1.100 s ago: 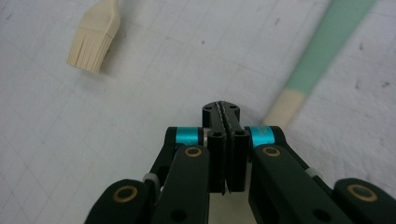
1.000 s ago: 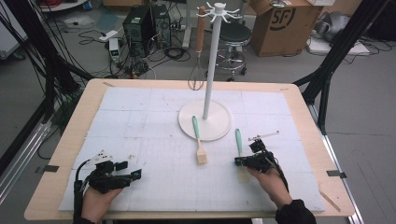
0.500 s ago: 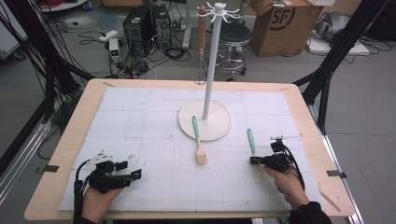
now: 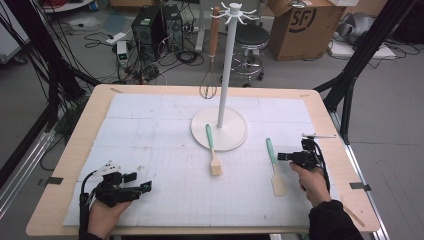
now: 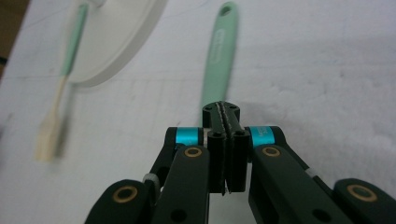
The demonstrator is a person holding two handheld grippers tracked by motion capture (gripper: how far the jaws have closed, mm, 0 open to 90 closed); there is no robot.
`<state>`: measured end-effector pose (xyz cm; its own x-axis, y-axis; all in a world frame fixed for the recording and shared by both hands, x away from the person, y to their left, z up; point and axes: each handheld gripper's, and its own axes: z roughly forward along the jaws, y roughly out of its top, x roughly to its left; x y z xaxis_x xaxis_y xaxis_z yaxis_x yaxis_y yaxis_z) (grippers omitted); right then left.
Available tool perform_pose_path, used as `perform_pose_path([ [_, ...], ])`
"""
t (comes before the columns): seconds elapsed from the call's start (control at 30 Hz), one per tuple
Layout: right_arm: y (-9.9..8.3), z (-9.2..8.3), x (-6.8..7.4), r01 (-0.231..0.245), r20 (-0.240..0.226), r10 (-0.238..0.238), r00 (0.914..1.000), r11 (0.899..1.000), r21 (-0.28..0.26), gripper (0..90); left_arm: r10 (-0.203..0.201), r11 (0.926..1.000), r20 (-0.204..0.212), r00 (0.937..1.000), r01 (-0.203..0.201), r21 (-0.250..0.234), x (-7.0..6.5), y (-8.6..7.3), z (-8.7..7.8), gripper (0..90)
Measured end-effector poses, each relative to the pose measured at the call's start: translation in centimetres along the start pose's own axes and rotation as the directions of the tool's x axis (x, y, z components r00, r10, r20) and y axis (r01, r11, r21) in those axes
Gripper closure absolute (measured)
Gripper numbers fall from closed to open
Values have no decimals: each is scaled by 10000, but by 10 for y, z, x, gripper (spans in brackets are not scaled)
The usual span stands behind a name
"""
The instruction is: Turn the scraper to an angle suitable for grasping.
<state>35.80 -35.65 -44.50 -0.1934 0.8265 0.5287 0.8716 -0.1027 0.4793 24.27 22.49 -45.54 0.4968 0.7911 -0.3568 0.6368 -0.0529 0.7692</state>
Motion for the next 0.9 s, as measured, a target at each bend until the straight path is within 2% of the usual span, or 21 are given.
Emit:
perform_pose_path([
  [0.07, 5, 8, -3, -124, 139, 125, 9998, 9999, -77, 895, -22, 10000, 9, 10000, 22, -17, 0, 0, 0, 220],
  [0.17, 13, 16, -3, -258, -17, 258, 9997, 9995, -164, 896, -23, 10000, -19, 10000, 23, -7, 0, 0, 0, 220],
  [0.33, 17, 26, 7, 183, -90, -183, 9998, 9998, 77, 896, -11, 10000, 1, 10000, 11, 21, 0, 0, 0, 220],
  [0.43, 14, 31, 15, 142, -469, -125, 9988, 9993, 351, 896, -3, 10000, -5, 10000, 3, 1, 0, 0, 0, 220],
  [0.63, 8, 41, 32, 576, -994, -501, 9938, 9956, 743, 896, -113, 9999, 107, 9999, 113, -10, 3, 1, 0, 220],
  [0.77, 5, 41, 37, 819, -911, -747, 9930, 9936, 782, 896, -323, 9994, 333, 9989, 327, -114, 7, 1, -1, 219],
  [0.8, 4, 41, 39, 755, -859, -682, 9940, 9935, 847, 896, -326, 9994, 372, 9988, 331, -127, 7, 1, -1, 219],
  [0.9, 1, 41, 41, 944, -845, -876, 9926, 9924, 795, 896, -299, 9995, 404, 9987, 303, -113, 7, 1, -1, 219],
])
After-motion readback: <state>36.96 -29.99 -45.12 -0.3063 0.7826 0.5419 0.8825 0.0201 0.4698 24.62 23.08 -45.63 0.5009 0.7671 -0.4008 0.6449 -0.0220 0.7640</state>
